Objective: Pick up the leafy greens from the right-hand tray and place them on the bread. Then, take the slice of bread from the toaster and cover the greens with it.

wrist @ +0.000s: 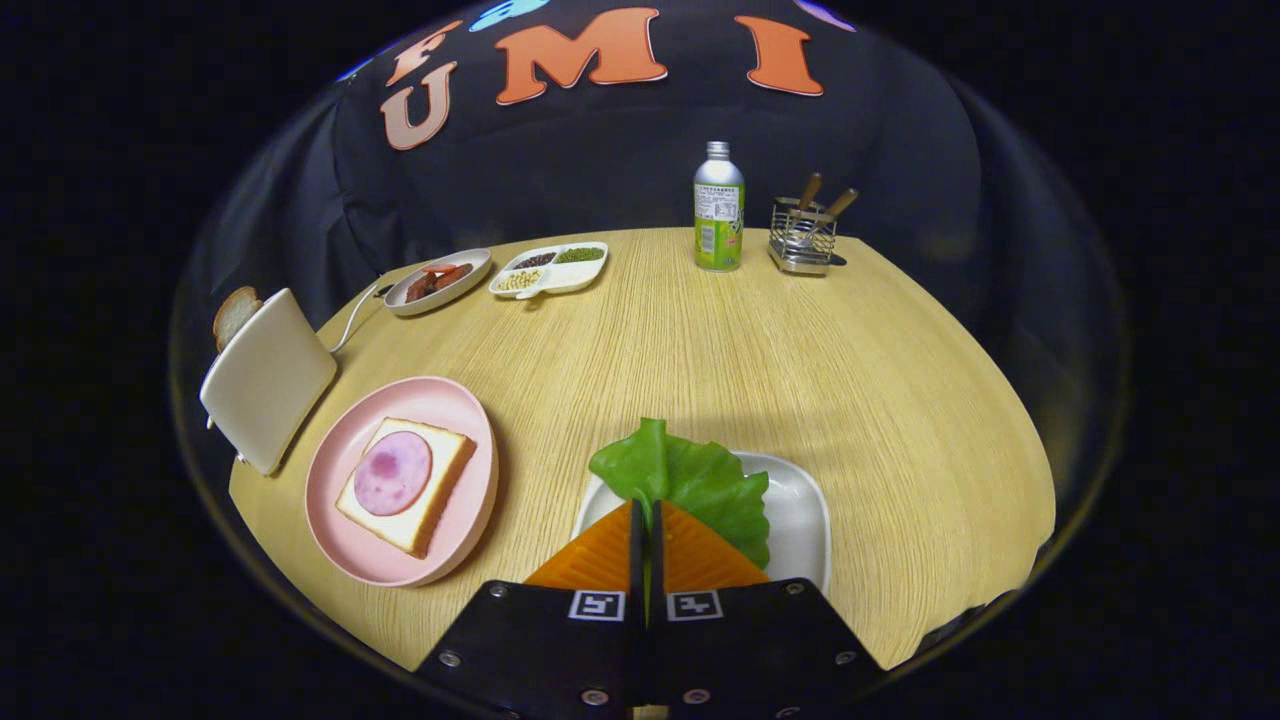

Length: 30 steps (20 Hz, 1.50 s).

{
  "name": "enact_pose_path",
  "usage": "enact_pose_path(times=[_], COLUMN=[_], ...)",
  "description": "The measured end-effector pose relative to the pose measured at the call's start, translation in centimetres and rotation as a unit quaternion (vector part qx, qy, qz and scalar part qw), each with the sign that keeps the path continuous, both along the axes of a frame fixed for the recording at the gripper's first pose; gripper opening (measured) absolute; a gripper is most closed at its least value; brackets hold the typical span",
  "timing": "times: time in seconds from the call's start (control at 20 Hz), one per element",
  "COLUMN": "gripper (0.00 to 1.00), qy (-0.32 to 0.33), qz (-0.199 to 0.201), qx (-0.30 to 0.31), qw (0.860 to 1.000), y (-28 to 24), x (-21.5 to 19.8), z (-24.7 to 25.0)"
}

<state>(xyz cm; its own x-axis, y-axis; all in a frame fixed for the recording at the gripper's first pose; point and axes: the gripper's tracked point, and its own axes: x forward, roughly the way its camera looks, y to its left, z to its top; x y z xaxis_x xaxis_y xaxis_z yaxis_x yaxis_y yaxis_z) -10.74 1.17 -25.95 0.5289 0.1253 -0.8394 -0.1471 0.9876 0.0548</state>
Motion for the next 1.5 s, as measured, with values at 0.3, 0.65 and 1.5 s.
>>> enact_pose_path(times=[0.3,0.65,1.5], gripper=[0.01,0.01,0.02], qy=[-0.038,-0.077,-0.095], qz=[0.001,0.016,0.099], qx=[0.036,0.082,0.124], qw=[0.999,0.994,0.983], y=[1.3,4.1,13.9], x=[1.3,2.8,3.3], z=[2.7,5.5,6.3])
